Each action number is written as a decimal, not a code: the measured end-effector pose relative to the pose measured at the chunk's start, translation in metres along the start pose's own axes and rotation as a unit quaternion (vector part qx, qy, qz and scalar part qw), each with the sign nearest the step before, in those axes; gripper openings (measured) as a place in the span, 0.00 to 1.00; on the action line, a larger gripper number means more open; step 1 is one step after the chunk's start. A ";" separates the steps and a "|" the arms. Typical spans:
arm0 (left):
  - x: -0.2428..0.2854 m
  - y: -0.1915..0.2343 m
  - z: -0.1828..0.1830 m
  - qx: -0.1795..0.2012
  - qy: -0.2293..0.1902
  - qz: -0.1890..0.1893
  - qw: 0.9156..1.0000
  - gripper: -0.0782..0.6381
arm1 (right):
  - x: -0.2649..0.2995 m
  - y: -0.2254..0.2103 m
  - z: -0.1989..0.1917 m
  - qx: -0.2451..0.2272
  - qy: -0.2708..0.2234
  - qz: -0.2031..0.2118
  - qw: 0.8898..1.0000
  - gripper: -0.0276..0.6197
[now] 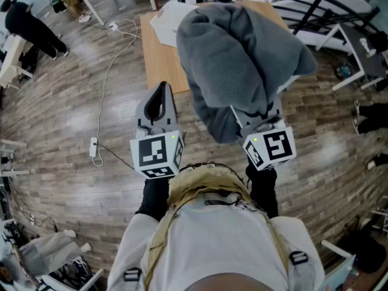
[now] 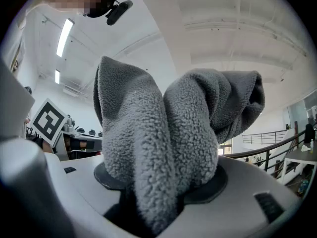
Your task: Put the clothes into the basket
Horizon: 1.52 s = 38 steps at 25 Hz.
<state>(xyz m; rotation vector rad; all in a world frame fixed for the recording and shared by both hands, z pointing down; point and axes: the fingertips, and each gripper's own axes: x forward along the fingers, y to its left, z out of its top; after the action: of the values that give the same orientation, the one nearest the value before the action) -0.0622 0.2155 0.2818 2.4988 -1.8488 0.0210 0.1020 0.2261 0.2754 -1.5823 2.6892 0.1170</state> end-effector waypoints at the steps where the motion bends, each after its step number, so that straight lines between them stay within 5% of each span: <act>1: 0.001 -0.001 0.001 0.001 0.000 -0.001 1.000 0.11 | 0.000 -0.001 0.000 0.000 -0.001 0.000 1.000 0.51; 21: 0.006 -0.021 -0.012 0.001 0.014 0.000 1.000 0.11 | -0.010 -0.020 -0.007 0.021 -0.003 0.004 1.000 0.52; 38: -0.009 -0.049 -0.053 -0.001 0.060 0.040 0.997 0.11 | -0.033 -0.046 -0.035 0.035 0.019 0.036 0.999 0.52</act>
<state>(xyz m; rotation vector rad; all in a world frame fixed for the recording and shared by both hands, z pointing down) -0.0179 0.2405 0.3340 2.3634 -1.8979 0.1672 0.1588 0.2301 0.3091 -1.4849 2.7472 -0.0078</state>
